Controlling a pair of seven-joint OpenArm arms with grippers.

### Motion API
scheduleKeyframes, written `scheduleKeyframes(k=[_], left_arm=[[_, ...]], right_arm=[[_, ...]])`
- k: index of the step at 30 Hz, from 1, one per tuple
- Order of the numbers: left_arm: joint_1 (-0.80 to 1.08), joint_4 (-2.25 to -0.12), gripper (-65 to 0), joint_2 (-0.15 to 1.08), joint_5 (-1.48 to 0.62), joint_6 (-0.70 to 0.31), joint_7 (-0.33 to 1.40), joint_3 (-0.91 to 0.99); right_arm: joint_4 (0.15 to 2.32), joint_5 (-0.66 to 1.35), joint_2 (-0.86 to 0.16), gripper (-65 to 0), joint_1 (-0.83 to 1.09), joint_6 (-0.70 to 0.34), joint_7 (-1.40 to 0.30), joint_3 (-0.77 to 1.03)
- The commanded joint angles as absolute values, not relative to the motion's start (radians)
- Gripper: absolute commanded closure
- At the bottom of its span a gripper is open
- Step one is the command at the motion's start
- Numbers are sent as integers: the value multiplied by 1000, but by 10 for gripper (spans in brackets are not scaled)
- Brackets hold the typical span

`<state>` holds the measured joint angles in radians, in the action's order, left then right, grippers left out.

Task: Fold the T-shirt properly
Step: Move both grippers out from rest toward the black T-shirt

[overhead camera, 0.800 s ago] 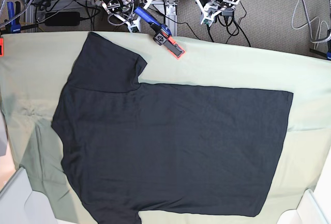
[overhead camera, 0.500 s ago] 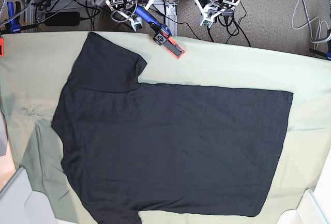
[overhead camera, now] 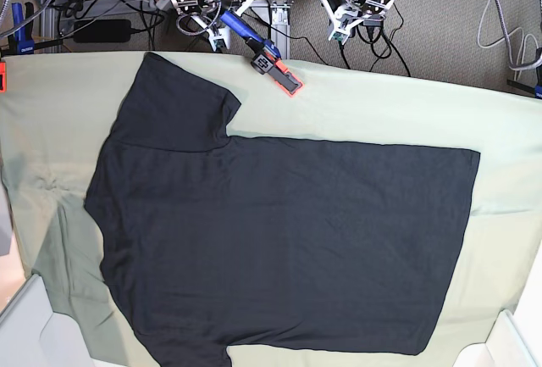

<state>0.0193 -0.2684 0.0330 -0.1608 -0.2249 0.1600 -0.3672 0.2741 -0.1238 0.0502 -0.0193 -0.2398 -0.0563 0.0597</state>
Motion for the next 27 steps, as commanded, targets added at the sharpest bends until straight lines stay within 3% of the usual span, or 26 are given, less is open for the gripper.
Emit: scheduleKeyframes(k=[1,14,18,27], left_arm=[[17,-276,-77,34,-160,-221,157,-366],[18,-277,-77,81,-160,-222,157,-366],[39,-288,-77,100,-160,-308,157,-366],[220,-538,-77,186,-209,-329,146,-331]], right_arm=[[280,-123,50,-41,-20,-205,-52,61],[290,-123,30,-41,4,-207,-54,61],[319,-136,27,-41,45,-210,-54,61],[519,-228,-24,-41,234,-290,-85,56]])
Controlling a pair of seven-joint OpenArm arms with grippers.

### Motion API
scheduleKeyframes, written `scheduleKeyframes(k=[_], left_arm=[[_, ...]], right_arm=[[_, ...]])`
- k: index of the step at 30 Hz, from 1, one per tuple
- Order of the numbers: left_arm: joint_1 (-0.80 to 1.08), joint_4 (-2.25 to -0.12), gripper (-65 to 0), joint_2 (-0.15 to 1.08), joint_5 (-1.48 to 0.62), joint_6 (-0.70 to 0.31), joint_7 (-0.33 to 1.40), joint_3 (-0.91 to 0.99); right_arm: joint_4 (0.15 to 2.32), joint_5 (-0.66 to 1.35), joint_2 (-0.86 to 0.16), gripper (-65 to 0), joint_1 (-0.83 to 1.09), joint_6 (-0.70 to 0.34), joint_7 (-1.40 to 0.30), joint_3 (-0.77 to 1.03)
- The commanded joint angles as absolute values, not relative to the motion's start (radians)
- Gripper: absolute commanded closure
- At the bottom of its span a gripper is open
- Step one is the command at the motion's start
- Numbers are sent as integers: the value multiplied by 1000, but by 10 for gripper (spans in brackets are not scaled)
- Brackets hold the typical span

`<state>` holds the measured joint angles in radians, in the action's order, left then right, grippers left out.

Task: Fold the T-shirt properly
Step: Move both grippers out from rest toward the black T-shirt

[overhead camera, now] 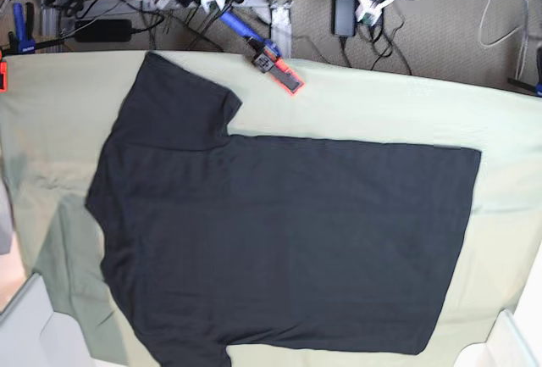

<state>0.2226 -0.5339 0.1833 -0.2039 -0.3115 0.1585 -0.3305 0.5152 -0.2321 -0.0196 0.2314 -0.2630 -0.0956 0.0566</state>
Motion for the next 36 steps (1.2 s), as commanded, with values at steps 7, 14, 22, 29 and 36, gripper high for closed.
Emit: scheduleKeyframes(k=[7,14,22,29,36], left_arm=[[374,-801,-77,223,-259,-364,196,-155],[512,-1067,-78,294,-343,-457,284,-54],[700,-1444,-155,343,-532,-575,463,157],[784,-1687,-255,393,-697,-601,608,303],[798,-1805,-255,439,-729,-622,655,353]], right_arm=[[817,-108,-109,-41,430,-349,-249,55],[1223,60,-233,-41,670,-371,-416,55],[1636,102,-369,-41,942,-371,-427,80],[1935,281,-406,-183,1025,-371,-540,224],[2056,457,-414,-268,923,-371,-543,398]])
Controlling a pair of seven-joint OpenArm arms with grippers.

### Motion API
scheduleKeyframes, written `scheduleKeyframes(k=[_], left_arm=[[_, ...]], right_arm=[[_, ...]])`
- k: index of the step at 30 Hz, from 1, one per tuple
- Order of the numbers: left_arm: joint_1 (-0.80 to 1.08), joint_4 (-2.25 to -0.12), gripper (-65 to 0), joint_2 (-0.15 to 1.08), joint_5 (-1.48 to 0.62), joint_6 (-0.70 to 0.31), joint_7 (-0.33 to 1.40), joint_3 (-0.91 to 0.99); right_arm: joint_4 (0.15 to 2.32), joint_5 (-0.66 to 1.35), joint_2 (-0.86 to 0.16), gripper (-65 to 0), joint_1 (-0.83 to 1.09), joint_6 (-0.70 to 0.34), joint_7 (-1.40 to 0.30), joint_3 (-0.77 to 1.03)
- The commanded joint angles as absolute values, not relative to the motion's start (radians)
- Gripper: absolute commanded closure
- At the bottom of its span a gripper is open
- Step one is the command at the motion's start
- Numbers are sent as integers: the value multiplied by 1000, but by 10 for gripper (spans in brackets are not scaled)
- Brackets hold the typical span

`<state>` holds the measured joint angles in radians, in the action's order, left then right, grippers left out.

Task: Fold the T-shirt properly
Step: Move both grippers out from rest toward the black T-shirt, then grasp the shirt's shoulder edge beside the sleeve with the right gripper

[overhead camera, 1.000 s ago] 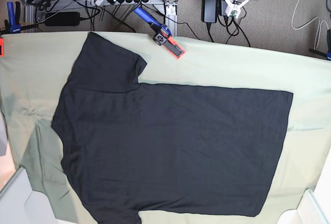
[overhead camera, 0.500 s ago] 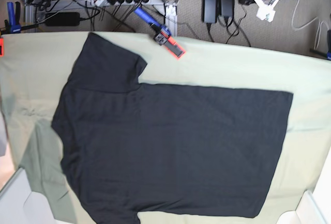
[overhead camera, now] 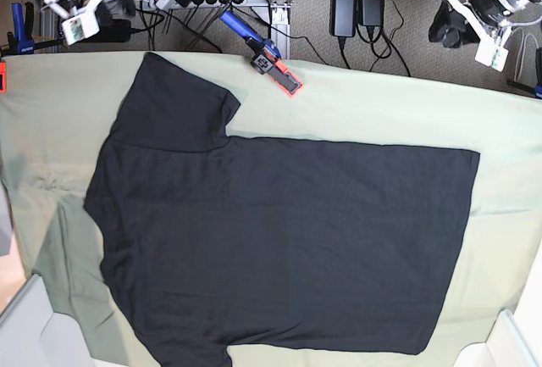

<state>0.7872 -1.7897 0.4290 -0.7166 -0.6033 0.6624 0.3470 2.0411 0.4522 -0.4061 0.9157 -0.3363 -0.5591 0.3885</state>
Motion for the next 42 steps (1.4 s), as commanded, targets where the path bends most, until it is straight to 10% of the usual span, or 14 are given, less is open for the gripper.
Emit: scheduleKeyframes(k=[1,14,42], left_arm=[[798,-1807,-255,443,-729,-622,655,353],[804,-1807,-255,469,-728,-623,682,353],[801,-1807,-255,469,-730,-622,677,353]], right_arm=[[2053,471,-413,-268,895,-370,-543,411],[1870,517,-294,-268,582,-345,-562,419],[1813,520,-97,-267,522,-348,-570,383]])
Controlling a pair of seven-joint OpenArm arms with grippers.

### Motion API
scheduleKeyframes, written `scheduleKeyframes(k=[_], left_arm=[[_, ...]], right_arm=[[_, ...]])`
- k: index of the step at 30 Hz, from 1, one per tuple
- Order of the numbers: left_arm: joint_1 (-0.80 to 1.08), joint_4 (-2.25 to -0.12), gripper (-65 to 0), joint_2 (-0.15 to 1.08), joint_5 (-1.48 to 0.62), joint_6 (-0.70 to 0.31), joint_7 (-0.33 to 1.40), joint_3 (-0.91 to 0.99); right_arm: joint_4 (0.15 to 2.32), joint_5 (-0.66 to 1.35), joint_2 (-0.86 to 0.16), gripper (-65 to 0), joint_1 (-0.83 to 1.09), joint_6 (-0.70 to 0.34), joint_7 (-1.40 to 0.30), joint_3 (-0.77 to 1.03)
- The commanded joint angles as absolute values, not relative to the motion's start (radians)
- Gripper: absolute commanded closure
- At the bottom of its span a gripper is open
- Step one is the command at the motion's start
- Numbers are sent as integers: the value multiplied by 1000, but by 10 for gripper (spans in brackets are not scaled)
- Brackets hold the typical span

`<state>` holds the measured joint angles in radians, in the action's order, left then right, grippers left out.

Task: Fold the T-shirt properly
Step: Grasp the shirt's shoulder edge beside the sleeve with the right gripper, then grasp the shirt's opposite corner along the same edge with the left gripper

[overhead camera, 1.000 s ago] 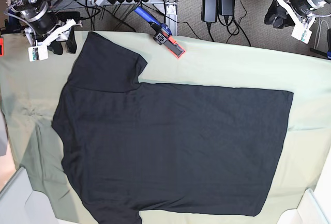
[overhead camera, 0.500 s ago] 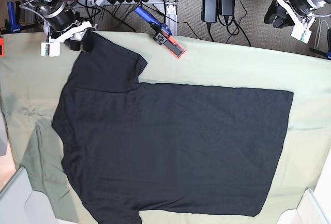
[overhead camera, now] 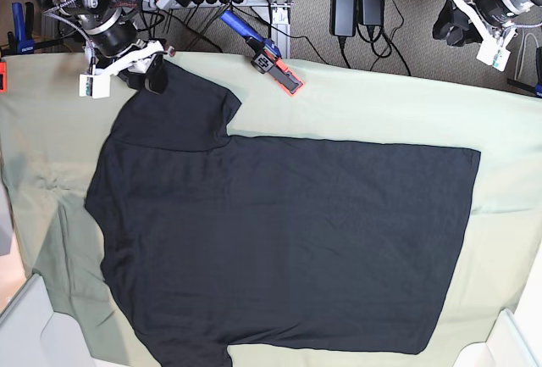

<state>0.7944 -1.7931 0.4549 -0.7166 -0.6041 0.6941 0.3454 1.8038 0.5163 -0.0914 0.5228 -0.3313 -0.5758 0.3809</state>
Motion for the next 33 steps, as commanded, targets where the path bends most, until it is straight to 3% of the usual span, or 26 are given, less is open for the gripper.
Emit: scheduleKeyframes(k=[1,4,10,15,27,33], left_arm=[[801,-1807,-255,469,-729,-622,676,353],[801,-1807,-255,469,-731,-622,678,353],[800,-1807,-256,469,-752,-621,682,353],[785,-1807,-316,469,-793,-622,695,365],[592,-1795,-321,550,-833,-617,716,449],[417,-1593,-357,570,-852,-614,723,449]], right_arm=[[1798,520,-97,-267,515,-347,-570,383],[1736,520,-97,-226,486,-347,-570,383],[1673,520,-97,0,443,-348,-575,383],[1673,520,-97,0,444,-348,-608,383],[1673,512,-97,0,455,-348,-653,383],[1673,512,-97,0,458,-348,-653,383]])
